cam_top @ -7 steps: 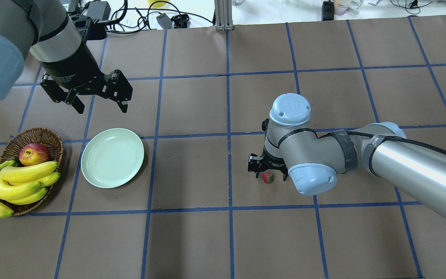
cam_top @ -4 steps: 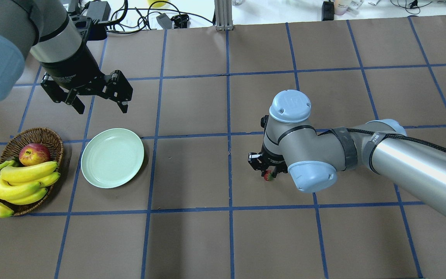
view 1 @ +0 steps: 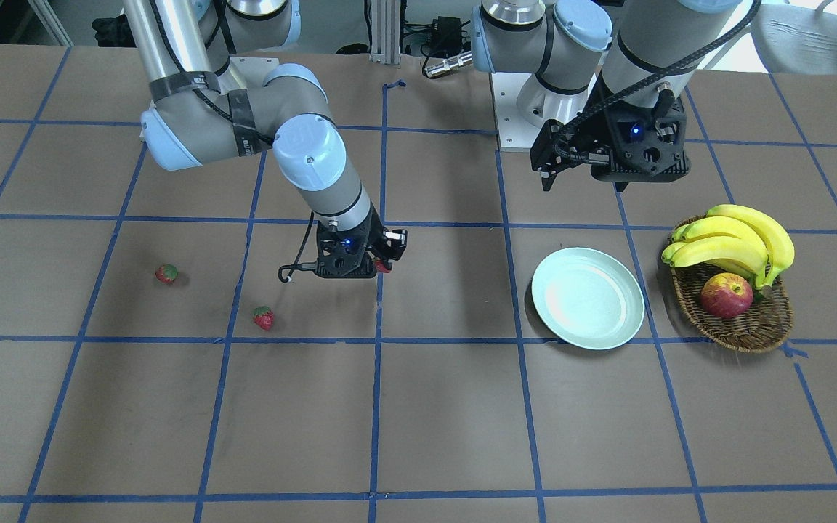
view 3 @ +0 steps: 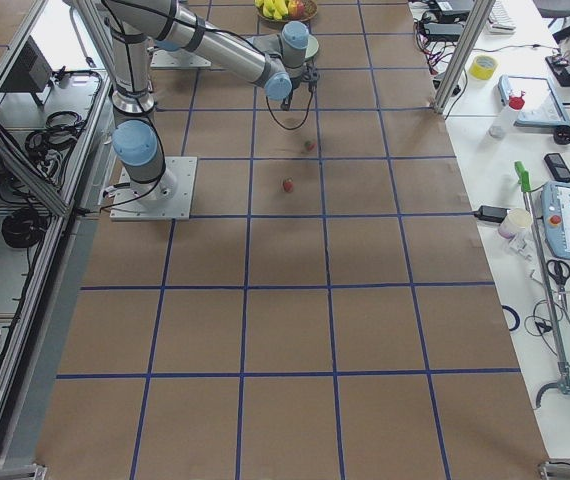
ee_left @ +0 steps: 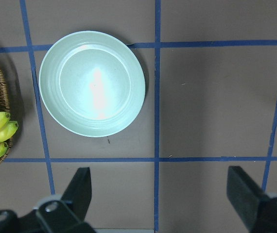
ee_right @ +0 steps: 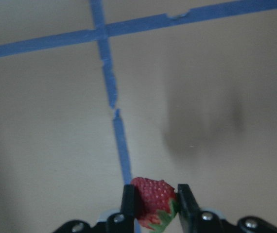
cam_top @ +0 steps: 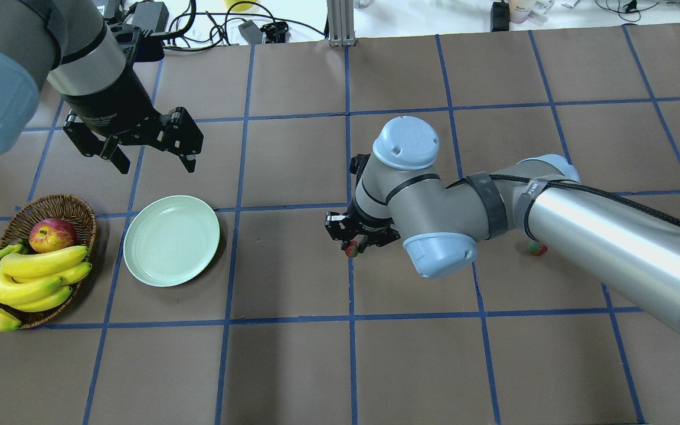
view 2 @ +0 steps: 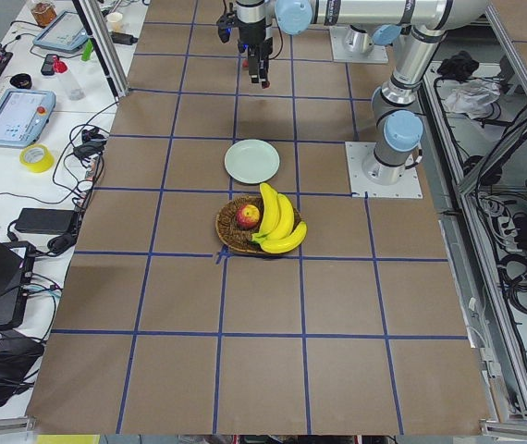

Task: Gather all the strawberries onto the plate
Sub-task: 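Carry the strawberry toward the plate and release it on the table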

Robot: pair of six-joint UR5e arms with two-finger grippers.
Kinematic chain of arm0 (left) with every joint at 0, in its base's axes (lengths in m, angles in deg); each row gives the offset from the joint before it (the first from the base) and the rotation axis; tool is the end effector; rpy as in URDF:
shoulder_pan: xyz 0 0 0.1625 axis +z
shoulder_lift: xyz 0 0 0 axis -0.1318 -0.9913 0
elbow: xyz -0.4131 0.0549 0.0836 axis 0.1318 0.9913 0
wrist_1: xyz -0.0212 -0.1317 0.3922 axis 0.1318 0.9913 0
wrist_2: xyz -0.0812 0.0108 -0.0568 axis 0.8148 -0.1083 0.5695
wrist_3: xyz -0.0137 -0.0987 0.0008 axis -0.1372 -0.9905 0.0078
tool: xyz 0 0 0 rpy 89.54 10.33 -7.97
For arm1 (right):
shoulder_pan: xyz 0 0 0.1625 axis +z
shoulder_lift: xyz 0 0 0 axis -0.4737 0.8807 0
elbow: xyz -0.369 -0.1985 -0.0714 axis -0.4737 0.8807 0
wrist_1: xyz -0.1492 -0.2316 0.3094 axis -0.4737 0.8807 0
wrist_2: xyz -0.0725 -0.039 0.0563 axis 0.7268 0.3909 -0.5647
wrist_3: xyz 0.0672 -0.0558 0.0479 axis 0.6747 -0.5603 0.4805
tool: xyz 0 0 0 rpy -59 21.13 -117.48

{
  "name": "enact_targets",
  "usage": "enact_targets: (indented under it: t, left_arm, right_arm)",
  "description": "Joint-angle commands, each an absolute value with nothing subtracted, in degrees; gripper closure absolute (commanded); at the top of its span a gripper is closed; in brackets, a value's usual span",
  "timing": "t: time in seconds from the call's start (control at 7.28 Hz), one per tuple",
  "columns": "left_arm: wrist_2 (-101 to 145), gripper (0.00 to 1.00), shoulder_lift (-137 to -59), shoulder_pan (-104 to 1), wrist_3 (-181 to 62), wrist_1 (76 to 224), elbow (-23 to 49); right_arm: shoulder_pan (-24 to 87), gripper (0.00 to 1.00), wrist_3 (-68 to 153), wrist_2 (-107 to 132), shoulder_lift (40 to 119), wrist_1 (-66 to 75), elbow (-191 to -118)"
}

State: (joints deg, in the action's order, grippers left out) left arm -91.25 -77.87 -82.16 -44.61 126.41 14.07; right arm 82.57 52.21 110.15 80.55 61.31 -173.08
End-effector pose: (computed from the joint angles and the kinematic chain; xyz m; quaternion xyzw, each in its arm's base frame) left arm -0.1280 -0.4801 0.4722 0.0012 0.9994 0.0318 0.0155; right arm 0.3425 -0.4502 0.2192 0.0457 0.9895 0.0291 0.1341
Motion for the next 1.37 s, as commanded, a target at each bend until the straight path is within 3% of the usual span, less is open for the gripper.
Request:
enact_targets:
  t: [0.0,0.14,0.27,0.69,0.82,1.24]
  left_arm:
    - [-91.21,0.0,-77.87,-82.16,-44.6,126.29,14.07]
    - [-91.21,0.0,-77.87,-82.16,-44.6,126.46,14.07]
    - [-91.21,0.0,-77.87,-82.16,-44.6,126.47,14.07]
    - [-91.21,0.0,-78.05,-82.16,-44.6,126.46,14.16]
    - [-91.3,0.0,-78.05,-82.16,-44.6,126.47,14.16]
    - [-91.3,0.0,-78.05,-82.25,-44.6,126.55,14.16]
  right_arm:
    - [87.64,0.83,55.79,109.17,75.0,65.59,-167.24]
    - [88.09,0.49,55.79,109.87,74.37,65.59,-166.87]
    - [88.18,0.25,55.7,110.4,74.36,65.5,-167.04]
    - [88.01,0.2,55.09,113.62,74.71,64.62,-166.08]
    - [86.18,0.06,53.17,117.66,76.54,64.1,-166.33]
    - [71.09,0.0,39.58,122.0,83.83,55.34,-167.82]
